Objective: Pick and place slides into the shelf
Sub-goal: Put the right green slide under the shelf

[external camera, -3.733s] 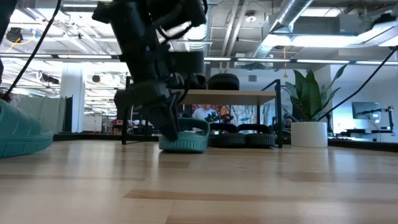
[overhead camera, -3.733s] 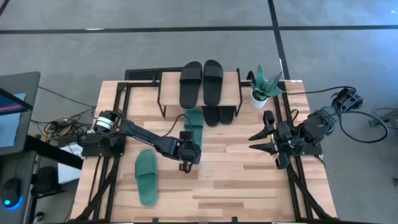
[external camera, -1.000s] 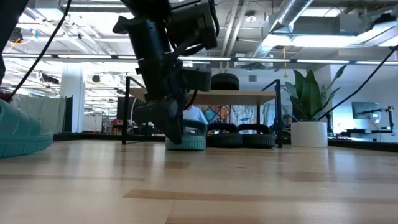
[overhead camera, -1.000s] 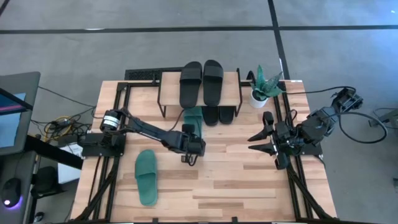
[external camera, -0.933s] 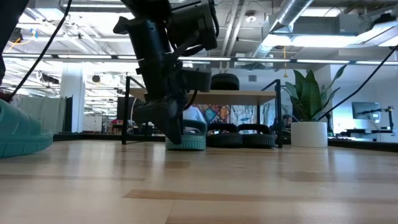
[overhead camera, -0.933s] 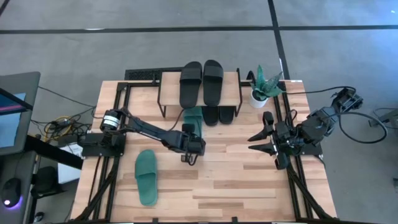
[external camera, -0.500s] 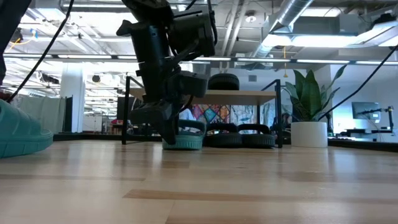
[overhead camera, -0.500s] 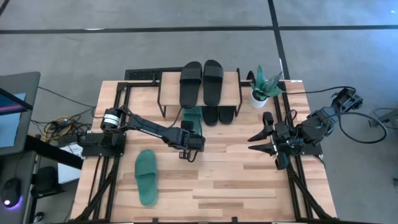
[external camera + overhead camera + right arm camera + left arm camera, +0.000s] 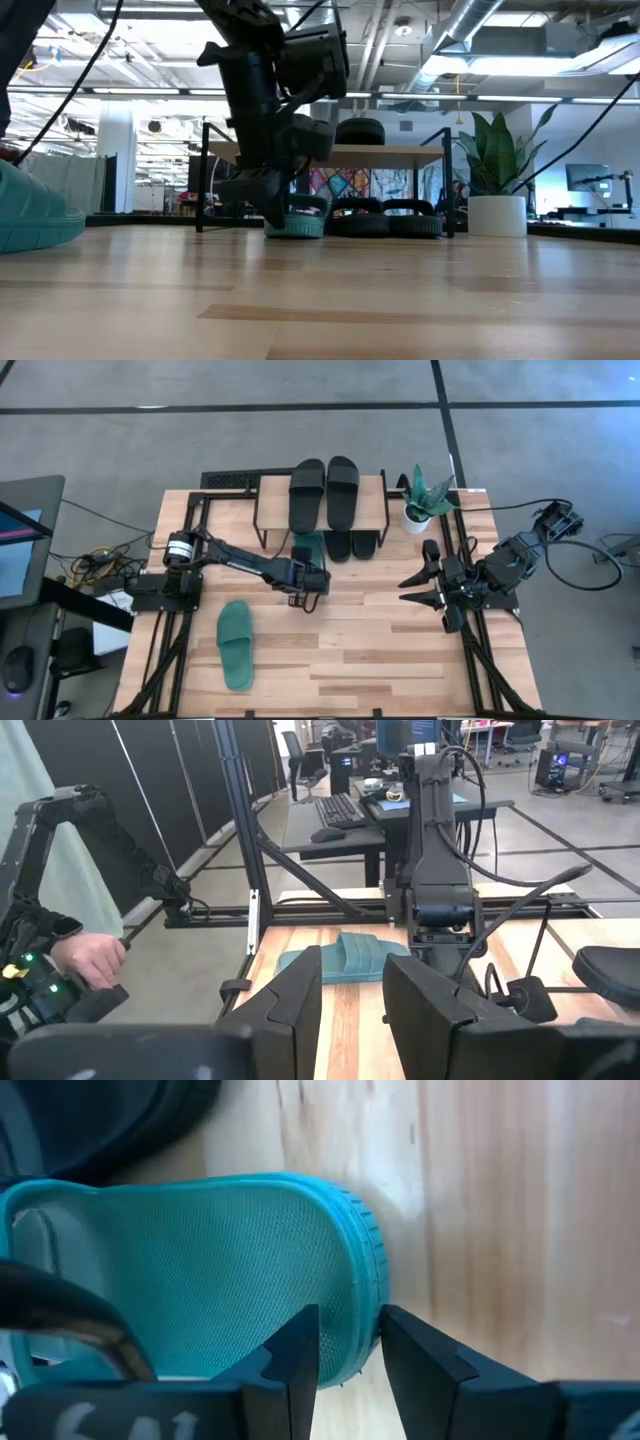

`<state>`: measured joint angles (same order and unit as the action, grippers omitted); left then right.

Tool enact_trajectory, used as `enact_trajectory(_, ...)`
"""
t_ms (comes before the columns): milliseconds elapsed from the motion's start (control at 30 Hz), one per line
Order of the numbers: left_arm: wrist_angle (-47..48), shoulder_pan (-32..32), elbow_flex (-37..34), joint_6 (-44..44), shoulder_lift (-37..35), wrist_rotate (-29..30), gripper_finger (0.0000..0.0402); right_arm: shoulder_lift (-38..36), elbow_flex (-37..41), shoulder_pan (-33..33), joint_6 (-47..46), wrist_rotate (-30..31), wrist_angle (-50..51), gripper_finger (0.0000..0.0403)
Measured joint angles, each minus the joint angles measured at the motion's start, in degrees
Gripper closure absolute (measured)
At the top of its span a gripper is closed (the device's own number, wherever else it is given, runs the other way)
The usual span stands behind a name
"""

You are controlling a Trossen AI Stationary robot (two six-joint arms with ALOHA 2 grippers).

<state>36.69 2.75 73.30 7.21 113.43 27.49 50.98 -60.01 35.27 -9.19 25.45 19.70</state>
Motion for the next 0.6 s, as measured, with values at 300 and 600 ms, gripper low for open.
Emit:
enact_trajectory(300, 0.04, -2.41, 0.0, 5.17, 0.0, 0.17, 0.0301, 0.0, 0.0, 0.0, 0.07, 0.11, 0.0, 0.0305)
enact_trajectory(600, 1.94, -5.57, 0.0, 13.5, -0.07, 0.22, 0.0301, 0.0, 0.0, -0.04, 0.13, 0.13, 0.0, 0.0305)
